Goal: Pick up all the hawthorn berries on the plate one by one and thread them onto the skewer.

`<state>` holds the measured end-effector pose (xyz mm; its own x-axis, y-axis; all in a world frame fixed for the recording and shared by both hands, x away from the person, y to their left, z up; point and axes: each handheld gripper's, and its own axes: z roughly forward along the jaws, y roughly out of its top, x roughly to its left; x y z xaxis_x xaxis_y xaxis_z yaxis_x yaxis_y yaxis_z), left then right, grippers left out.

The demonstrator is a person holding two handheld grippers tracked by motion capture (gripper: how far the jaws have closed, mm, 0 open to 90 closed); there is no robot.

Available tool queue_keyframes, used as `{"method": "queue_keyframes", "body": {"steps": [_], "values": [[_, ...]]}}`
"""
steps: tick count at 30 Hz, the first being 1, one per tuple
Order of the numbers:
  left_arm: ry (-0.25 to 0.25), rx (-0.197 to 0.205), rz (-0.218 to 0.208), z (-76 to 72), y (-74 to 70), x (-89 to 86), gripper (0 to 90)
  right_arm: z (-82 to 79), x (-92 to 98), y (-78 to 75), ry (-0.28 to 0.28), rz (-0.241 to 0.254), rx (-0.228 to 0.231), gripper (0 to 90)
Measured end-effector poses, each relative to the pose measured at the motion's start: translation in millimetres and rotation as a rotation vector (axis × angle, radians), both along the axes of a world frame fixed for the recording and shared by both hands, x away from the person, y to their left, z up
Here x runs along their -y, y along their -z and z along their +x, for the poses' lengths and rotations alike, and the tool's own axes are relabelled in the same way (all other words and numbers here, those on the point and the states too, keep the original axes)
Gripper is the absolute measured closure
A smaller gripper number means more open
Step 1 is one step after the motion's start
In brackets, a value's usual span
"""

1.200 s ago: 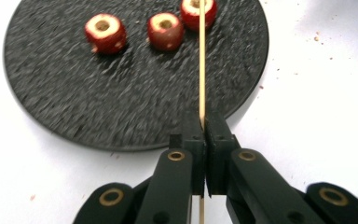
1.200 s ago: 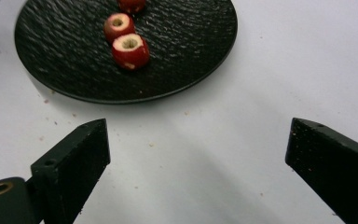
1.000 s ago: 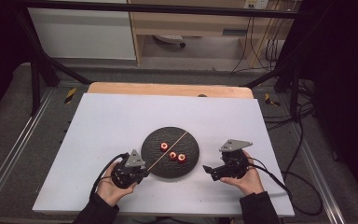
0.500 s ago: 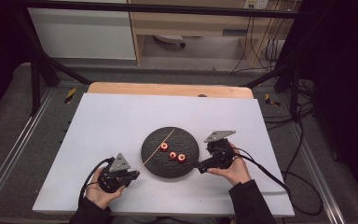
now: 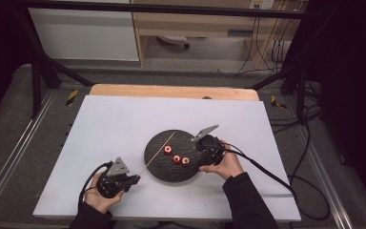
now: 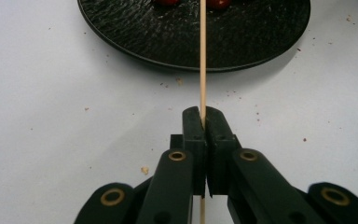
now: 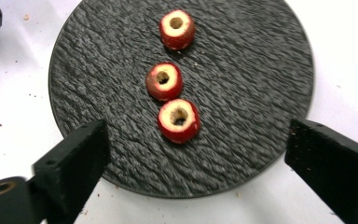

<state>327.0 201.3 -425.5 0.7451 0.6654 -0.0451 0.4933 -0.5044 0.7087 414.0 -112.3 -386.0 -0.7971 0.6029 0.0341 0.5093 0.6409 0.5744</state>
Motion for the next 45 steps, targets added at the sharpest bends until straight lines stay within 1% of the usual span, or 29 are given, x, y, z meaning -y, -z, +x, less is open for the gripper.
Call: {"method": "queue_keyframes", "body": {"steps": [3,7,10,11,16,22,26,28,30,33,34,38,41,45], "values": [[0.0,-0.001,0.004,1.2,0.4,-0.1,88.3,5.3,-7.2,1.3,-0.023,-0.022,-0.03,13.8],[-0.004,-0.002,0.007,1.6,1.2,-0.2,88.4,9.9,-16.6,3.5,-0.066,-0.051,-0.083,22.0],[0.0,-0.005,0.011,1.8,1.6,0.6,88.3,12.8,-24.0,6.4,-0.097,-0.087,-0.118,25.9],[0.001,-0.004,0.013,1.8,1.7,0.7,88.3,14.1,-26.1,7.3,-0.108,-0.1,-0.117,27.9],[0.004,-0.004,0.014,1.8,2.1,0.8,88.3,21.9,-33.9,11.5,-0.123,-0.142,-0.145,37.1],[0.006,-0.006,0.017,1.8,2.6,1.7,88.3,31.3,-38.0,18.2,-0.14,-0.172,-0.177,46.4],[0.007,-0.007,0.017,2.1,2.9,1.6,88.3,34.8,-38.0,21.0,-0.136,-0.187,-0.194,50.4],[0.007,-0.009,0.018,2.2,3.0,1.5,88.3,36.6,-37.9,22.2,-0.143,-0.195,-0.205,52.2],[0.006,-0.01,0.017,2.3,3.1,1.4,88.4,37.6,-38.1,23.1,-0.145,-0.197,-0.217,53.5],[0.007,-0.009,0.018,2.2,3.0,1.4,88.3,39.3,-37.9,23.6,-0.143,-0.196,-0.221,56.8],[0.007,-0.01,0.019,2.2,3.0,1.3,88.4,39.4,-37.9,23.5,-0.145,-0.195,-0.222,58.6],[0.003,-0.011,0.021,2.4,3.3,1.3,88.4,38.3,-37.1,21.2,-0.138,-0.183,-0.211,59.5],[0.003,-0.009,0.022,2.4,3.3,1.0,88.4,36.8,-34.9,14.5,-0.124,-0.143,-0.193,59.6],[-0.005,-0.005,0.016,1.7,2.7,0.5,88.4,34.3,-28.2,1.1,-0.078,-0.078,-0.162,59.7]]}}
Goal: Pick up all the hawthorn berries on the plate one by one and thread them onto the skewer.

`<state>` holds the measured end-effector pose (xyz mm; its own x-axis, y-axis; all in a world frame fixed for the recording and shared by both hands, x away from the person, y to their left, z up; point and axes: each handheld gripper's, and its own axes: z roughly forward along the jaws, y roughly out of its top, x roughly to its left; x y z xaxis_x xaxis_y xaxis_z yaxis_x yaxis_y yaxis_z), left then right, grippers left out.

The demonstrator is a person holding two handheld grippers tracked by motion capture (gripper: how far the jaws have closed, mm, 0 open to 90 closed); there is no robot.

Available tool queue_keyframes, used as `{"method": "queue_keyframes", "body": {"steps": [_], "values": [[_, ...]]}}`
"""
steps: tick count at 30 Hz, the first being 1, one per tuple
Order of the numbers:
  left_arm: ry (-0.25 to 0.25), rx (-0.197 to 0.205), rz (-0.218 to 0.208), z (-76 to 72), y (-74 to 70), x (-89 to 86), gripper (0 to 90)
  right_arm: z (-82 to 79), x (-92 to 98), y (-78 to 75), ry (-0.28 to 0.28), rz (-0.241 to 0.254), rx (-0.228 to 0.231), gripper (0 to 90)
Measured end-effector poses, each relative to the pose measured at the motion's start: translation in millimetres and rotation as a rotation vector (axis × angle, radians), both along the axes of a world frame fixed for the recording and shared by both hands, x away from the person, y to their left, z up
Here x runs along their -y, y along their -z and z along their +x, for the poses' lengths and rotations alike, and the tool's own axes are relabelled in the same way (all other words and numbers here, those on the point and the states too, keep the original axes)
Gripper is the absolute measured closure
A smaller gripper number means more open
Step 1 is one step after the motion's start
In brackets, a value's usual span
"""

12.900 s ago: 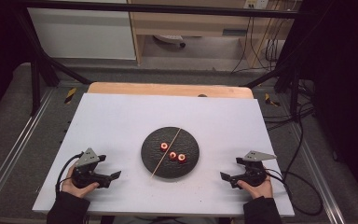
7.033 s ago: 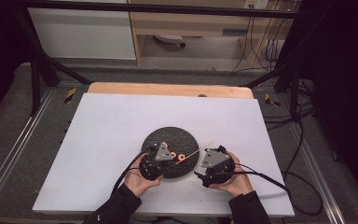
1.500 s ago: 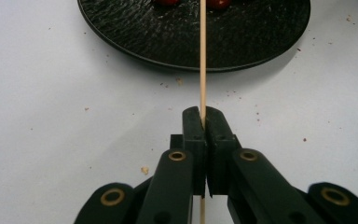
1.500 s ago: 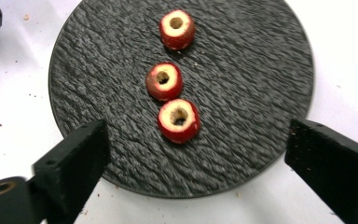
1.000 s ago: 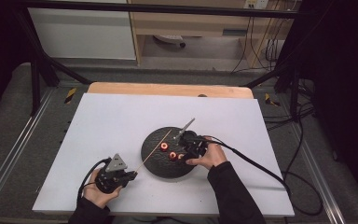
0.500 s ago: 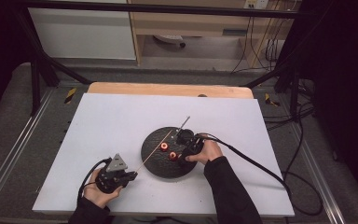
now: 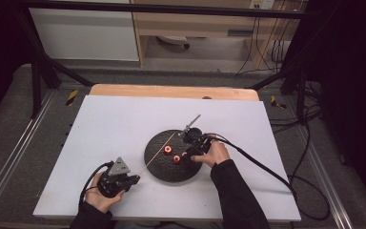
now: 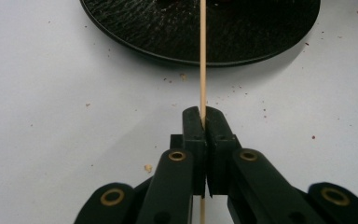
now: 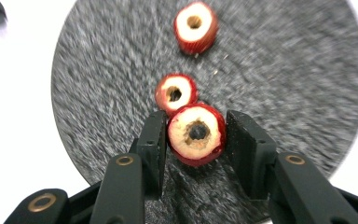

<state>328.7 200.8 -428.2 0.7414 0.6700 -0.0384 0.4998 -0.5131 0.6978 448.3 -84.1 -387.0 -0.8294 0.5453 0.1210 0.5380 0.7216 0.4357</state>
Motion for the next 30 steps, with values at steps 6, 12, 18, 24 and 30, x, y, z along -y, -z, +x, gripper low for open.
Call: {"method": "queue_keyframes", "body": {"steps": [6,12,18,24,30], "values": [[-0.016,0.01,-0.016,-1.1,-1.0,-0.8,88.3,-4.6,13.7,-18.0,0.1,0.128,0.041,59.8],[-0.035,0.013,-0.032,-1.7,-0.7,-0.8,88.3,-8.7,27.5,-24.7,0.208,0.271,0.087,59.9],[-0.049,0.014,-0.045,-2.4,-0.1,-0.5,88.3,-13.8,37.9,-22.3,0.302,0.434,0.113,60.0],[-0.06,0.017,-0.054,-3.2,0.3,0.7,88.3,-18.9,44.7,-14.0,0.379,0.576,0.13,60.1],[-0.07,0.018,-0.07,-4.6,1.5,3.1,88.3,-23.4,47.3,-9.6,0.451,0.699,0.145,60.1]]}}
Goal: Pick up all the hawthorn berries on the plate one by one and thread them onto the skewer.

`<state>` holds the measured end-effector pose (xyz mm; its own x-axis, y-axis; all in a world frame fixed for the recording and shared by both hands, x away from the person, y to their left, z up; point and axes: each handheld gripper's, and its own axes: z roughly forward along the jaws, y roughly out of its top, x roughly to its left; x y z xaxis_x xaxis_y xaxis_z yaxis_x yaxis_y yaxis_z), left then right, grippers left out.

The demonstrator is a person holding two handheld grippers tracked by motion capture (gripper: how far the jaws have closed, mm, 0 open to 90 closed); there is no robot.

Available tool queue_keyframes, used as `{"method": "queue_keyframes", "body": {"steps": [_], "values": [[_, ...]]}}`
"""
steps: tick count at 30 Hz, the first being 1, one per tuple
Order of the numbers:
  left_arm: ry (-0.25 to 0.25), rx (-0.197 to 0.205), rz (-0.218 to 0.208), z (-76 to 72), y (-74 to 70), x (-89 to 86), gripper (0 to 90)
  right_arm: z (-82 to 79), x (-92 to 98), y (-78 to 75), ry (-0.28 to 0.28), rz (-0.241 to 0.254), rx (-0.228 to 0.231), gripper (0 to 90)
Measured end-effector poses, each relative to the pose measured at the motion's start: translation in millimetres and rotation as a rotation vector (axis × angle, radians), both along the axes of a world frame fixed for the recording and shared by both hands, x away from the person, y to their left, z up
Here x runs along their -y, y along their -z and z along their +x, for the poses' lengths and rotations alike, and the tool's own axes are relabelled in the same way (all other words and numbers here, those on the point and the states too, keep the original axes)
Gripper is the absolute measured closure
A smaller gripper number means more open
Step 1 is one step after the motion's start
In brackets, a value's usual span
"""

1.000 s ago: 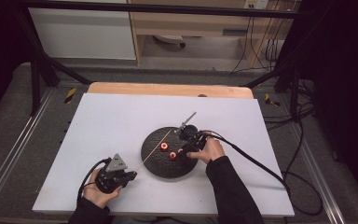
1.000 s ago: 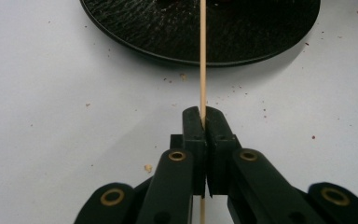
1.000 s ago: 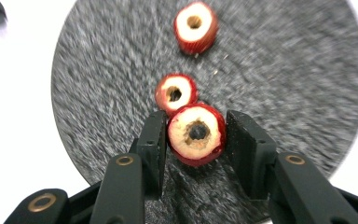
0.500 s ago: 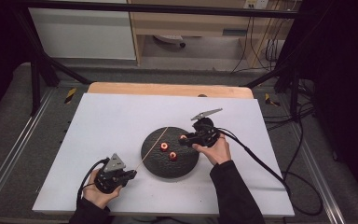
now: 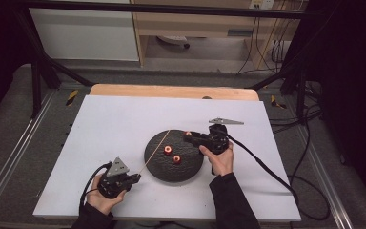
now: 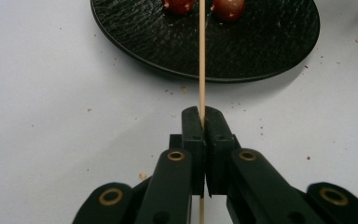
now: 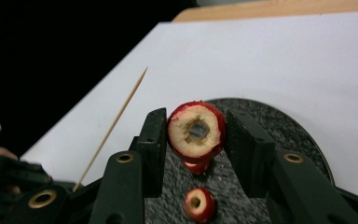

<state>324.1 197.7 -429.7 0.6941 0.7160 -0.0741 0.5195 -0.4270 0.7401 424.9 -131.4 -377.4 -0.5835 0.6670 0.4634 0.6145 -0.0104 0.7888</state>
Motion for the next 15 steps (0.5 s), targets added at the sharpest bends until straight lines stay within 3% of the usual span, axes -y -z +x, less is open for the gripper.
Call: {"method": "queue_keyframes", "body": {"steps": [7,15], "values": [[-0.01,-0.002,-0.015,-2.4,2.1,5.5,88.3,-0.7,-1.8,4.0,0.087,0.121,0.021,60.2],[-0.03,-0.013,-0.046,-4.1,3.4,10.8,88.3,1.7,-7.1,5.8,0.156,0.222,0.05,60.3]]}}
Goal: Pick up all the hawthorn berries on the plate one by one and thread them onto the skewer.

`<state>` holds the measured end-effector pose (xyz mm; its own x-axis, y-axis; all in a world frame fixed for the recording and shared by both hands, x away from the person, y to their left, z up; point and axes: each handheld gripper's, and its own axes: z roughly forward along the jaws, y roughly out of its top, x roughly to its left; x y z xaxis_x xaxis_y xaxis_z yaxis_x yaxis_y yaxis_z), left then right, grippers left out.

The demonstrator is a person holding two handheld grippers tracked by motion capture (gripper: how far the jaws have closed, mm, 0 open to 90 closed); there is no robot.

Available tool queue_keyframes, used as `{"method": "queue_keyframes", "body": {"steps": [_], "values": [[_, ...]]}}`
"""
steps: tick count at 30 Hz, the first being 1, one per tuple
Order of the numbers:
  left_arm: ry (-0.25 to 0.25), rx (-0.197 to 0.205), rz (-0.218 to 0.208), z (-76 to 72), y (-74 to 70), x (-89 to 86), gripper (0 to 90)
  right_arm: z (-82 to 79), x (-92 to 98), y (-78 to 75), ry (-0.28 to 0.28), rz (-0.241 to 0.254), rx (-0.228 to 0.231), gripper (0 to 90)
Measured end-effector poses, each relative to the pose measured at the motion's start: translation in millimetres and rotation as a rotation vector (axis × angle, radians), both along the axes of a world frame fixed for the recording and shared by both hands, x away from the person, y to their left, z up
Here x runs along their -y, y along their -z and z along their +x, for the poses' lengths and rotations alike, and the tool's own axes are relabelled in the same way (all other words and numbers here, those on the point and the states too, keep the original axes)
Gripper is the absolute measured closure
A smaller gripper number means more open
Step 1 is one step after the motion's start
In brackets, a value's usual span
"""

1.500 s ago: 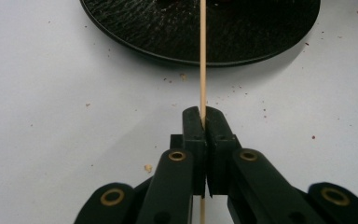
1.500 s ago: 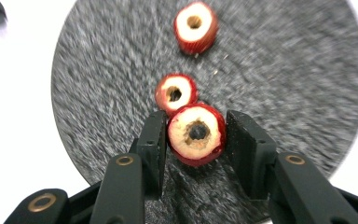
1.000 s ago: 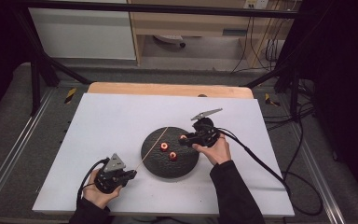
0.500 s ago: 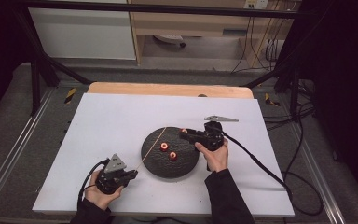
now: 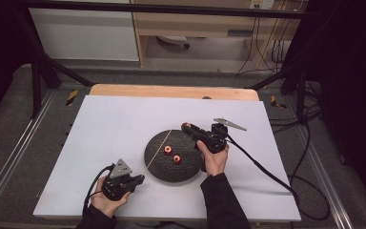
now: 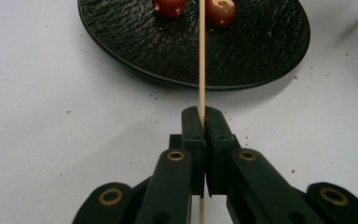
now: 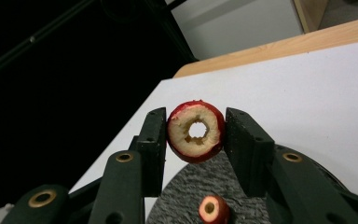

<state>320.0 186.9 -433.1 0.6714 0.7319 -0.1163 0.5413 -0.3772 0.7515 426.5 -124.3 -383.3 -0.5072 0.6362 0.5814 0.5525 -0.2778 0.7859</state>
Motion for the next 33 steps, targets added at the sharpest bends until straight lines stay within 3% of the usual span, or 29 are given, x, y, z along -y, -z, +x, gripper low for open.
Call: {"method": "queue_keyframes", "body": {"steps": [18,33], "values": [[-0.018,0.014,-0.02,-4.2,-7.8,33.0,88.2,4.9,-4.4,1.2,0.099,0.153,0.074,60.5],[-0.02,0.003,-0.051,-1.4,-8.3,40.2,88.3,4.3,-6.9,3.3,0.118,0.184,0.114,60.6]]}}
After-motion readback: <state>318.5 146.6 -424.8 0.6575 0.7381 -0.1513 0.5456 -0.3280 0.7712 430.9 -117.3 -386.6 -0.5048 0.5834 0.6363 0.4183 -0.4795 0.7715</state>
